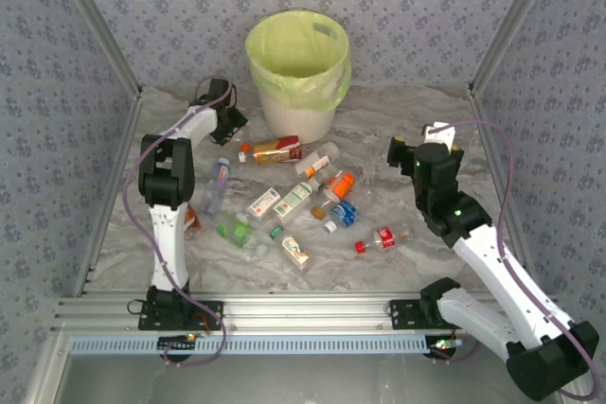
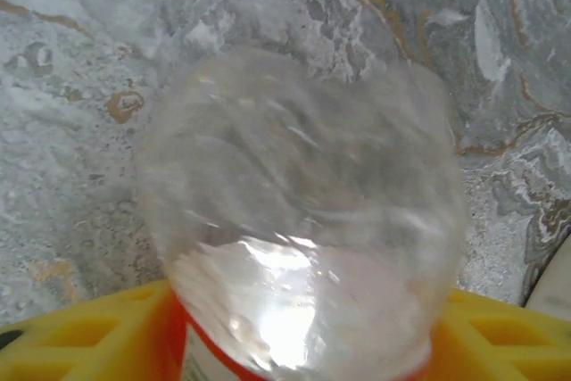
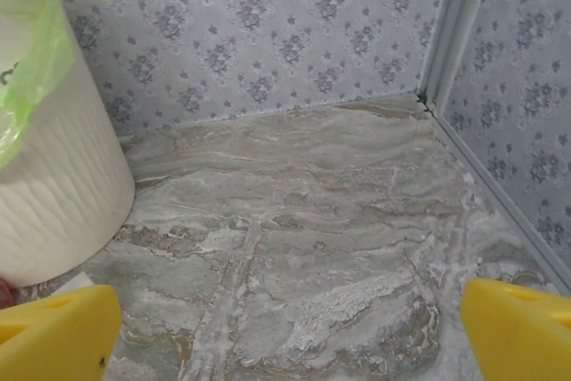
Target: Put the plastic bottles in the bin
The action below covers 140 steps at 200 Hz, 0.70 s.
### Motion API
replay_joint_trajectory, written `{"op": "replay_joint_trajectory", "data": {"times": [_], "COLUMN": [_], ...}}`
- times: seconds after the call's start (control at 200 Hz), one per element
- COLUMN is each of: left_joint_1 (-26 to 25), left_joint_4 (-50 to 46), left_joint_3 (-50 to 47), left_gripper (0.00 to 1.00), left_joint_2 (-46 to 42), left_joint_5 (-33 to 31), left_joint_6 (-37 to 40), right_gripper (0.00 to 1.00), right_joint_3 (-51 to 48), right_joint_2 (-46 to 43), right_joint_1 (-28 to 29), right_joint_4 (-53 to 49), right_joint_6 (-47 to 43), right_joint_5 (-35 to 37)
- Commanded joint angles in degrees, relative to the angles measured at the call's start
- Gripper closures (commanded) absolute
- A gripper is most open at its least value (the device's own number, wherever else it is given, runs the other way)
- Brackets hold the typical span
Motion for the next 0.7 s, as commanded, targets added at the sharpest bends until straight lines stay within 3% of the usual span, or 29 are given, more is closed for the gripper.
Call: {"op": "replay_joint_trajectory", "data": {"times": [0.0, 0.325, 0.695], "left_joint_1": [0.00, 0.07, -2.79], "left_joint_4": [1.27, 4.21, 18.07], "left_joint_3": [-0.93, -6.65, -15.72], "left_gripper": [0.43, 0.63, 0.68], "left_joint_2": [-0.93, -12.46, -32.57], "left_joint_5": [0.55, -1.68, -2.75], "left_joint_6": [3.95, 9.50, 12.19], "right_gripper": [0.00, 0.00, 0.00], "right_joint_3": [1.41, -3.45, -3.47], "right_joint_2": [-1.40, -5.87, -6.22], "right_joint_1": [-2.22, -10.67, -13.05], "right_joint_4": [-1.41, 0.01, 3.57], "right_joint_6": [4.54, 11.51, 10.95], "right_joint_5": [0.99, -6.20, -15.11]}}
